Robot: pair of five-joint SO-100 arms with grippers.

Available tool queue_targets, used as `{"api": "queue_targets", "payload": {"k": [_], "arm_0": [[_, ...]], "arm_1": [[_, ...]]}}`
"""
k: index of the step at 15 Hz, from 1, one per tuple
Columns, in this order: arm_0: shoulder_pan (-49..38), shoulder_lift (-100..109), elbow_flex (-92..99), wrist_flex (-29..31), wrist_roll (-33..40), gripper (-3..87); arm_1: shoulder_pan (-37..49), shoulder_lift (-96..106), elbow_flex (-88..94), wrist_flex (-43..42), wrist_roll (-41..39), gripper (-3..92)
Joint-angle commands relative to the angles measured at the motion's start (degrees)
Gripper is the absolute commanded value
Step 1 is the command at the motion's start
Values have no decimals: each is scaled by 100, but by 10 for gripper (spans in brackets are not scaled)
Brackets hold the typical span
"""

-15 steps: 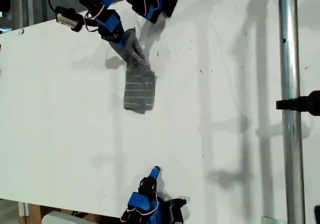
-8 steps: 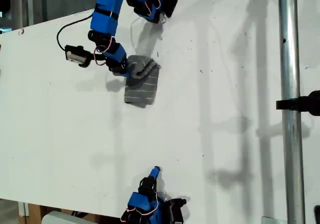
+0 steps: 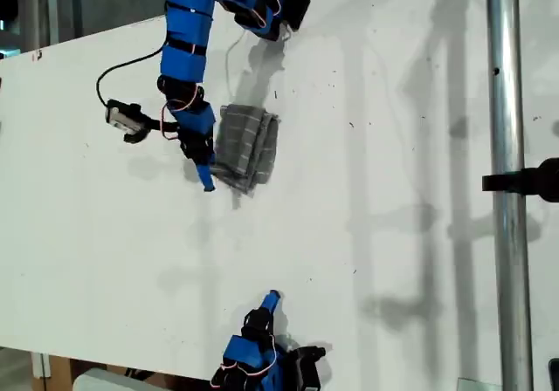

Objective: Grasp corners of a towel and fold twice.

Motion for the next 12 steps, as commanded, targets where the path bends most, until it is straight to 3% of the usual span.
{"api": "queue_targets", "payload": {"k": [1, 3, 7, 10, 12], "arm_0": [[-70, 26, 18, 35, -53, -26], [-18, 26, 18, 88, -220, -20], [-79, 26, 26, 88, -202, 12], [26, 18, 26, 97, 123, 12], [26, 18, 26, 88, 2171, 10]], "arm_1": [[352, 1020, -439, 167, -246, 260], [686, 1863, 79, 1582, -193, 12], [545, 5704, 3753, 2452, 729, -3], [62, 8385, 5186, 3366, 1644, -3], [70, 8631, 5660, 3841, 2065, -3]]}}
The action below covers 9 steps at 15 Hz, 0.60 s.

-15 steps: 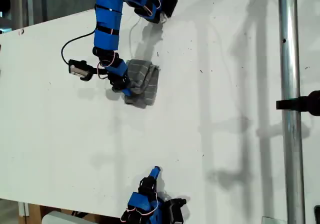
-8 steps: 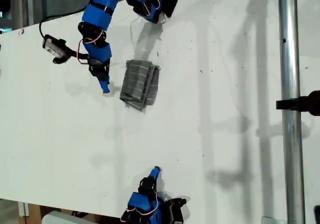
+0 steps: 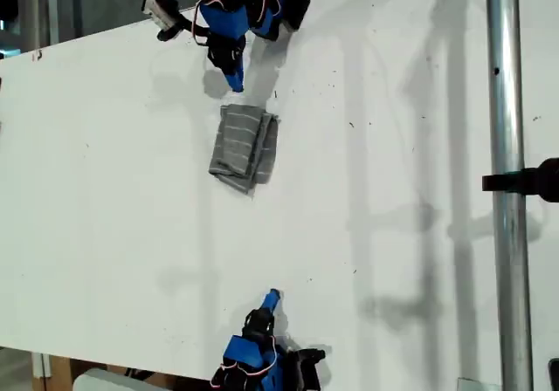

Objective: Grasp corners of a towel and fold twice.

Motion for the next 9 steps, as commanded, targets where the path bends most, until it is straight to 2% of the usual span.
{"api": "queue_targets", "payload": {"k": [1, 2, 6, 9], "arm_0": [[53, 18, 26, 9, 1362, 10], [35, 18, 26, 9, 1362, 10], [35, 18, 26, 9, 1362, 10], [35, 18, 26, 9, 1362, 10]], "arm_1": [[-114, 185, 229, 501, 624, 7], [-132, 176, 237, 791, 923, 186], [-686, 185, 211, 800, 888, 184], [-765, 185, 211, 800, 888, 184]]}}
